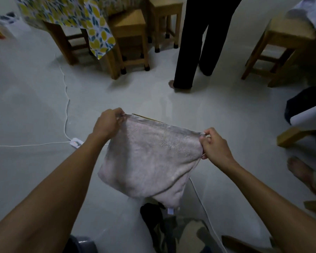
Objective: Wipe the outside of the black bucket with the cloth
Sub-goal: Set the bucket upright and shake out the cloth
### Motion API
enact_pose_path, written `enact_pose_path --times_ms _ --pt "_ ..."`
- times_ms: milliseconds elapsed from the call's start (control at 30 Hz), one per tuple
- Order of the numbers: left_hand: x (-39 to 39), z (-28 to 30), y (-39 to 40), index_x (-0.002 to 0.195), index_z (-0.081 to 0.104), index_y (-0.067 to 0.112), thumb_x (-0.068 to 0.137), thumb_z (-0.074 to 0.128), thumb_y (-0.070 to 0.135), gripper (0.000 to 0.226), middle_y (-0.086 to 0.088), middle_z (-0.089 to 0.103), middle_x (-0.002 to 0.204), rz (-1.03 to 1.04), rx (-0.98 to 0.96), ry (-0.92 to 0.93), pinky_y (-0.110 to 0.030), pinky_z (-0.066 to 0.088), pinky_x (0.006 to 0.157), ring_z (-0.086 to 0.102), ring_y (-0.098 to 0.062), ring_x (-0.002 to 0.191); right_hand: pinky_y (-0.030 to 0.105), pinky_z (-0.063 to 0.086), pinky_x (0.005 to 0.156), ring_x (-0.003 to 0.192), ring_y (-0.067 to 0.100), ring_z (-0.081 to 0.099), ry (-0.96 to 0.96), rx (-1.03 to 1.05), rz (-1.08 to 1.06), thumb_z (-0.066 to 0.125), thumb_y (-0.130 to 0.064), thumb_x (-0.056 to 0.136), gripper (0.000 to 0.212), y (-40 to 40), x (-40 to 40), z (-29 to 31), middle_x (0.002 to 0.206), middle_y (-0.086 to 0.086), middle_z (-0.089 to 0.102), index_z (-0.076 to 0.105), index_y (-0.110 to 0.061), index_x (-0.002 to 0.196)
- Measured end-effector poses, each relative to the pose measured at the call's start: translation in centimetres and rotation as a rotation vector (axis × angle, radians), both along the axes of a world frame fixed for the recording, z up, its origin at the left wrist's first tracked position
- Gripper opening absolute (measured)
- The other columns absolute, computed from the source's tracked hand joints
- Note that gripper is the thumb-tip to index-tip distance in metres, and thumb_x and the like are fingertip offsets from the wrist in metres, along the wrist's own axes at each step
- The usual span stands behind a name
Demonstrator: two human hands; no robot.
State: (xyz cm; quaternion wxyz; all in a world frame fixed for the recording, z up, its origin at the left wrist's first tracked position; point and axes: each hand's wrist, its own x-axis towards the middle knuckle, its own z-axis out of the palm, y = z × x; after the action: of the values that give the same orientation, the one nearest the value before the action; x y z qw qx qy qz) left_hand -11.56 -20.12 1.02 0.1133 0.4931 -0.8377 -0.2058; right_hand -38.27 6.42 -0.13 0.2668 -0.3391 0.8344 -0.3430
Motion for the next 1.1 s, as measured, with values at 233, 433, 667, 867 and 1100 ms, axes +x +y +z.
enact_pose_path --times_ms 233,433,667,867,1100 --pt "-3.5 -5.3 -2.3 0.113 0.064 0.023 0.1 0.053 0.033 0.02 -0.017 0.058 0.105 0.052 -0.052 -0.099 -0.043 0.046 0.081 0.06 -0.043 0.098 0.046 0.063 0.066 0.066 0.028 0.072 0.039 0.051 -0.049 0.046 -0.026 0.108 0.011 -3.3 -1.7 -4.0 0.084 0.013 0.071 0.052 -0.017 0.105" --pt "-4.3 -7.4 1.0 0.138 0.048 0.022 0.103 0.048 0.03 0.036 -0.017 0.048 0.13 0.122 -0.19 -0.051 -0.047 0.051 0.081 0.058 -0.038 0.101 0.044 0.053 0.073 0.094 0.035 0.06 0.35 0.12 -0.018 0.047 -0.01 0.102 0.012 -4.2 0.7 -5.7 0.107 0.013 0.061 0.053 -0.014 0.113" --pt "-3.7 -9.0 6.2 0.157 0.02 0.026 0.103 0.019 0.058 0.063 -0.009 0.008 0.169 -0.062 -0.179 -0.249 -0.052 0.02 0.121 0.013 -0.029 0.154 0.056 0.031 0.123 0.149 0.045 0.04 0.75 0.111 0.347 0.028 -0.006 0.093 0.06 -5.2 4.9 -6.1 0.16 0.024 0.044 0.052 -0.002 0.148" --pt "-3.5 -9.8 6.6 0.161 -0.003 0.024 0.097 0.008 0.073 0.081 -0.004 -0.012 0.168 -0.096 -0.149 -0.276 -0.05 0.0 0.125 -0.013 -0.021 0.154 0.048 -0.007 0.13 0.162 0.028 -0.015 0.574 0.239 0.456 0.021 -0.068 0.104 0.084 -5.6 8.9 -7.4 0.175 0.012 -0.01 0.004 -0.016 0.168" --pt "-3.4 -9.9 6.7 0.161 0.001 0.024 0.097 0.011 0.073 0.081 -0.004 -0.007 0.169 -0.083 -0.175 -0.261 -0.049 0.003 0.125 -0.009 -0.02 0.155 0.05 -0.002 0.13 0.163 0.029 -0.006 0.665 0.202 0.382 0.024 -0.071 0.102 0.086 -5.7 9.5 -8.1 0.176 0.012 0.001 0.014 -0.017 0.168"
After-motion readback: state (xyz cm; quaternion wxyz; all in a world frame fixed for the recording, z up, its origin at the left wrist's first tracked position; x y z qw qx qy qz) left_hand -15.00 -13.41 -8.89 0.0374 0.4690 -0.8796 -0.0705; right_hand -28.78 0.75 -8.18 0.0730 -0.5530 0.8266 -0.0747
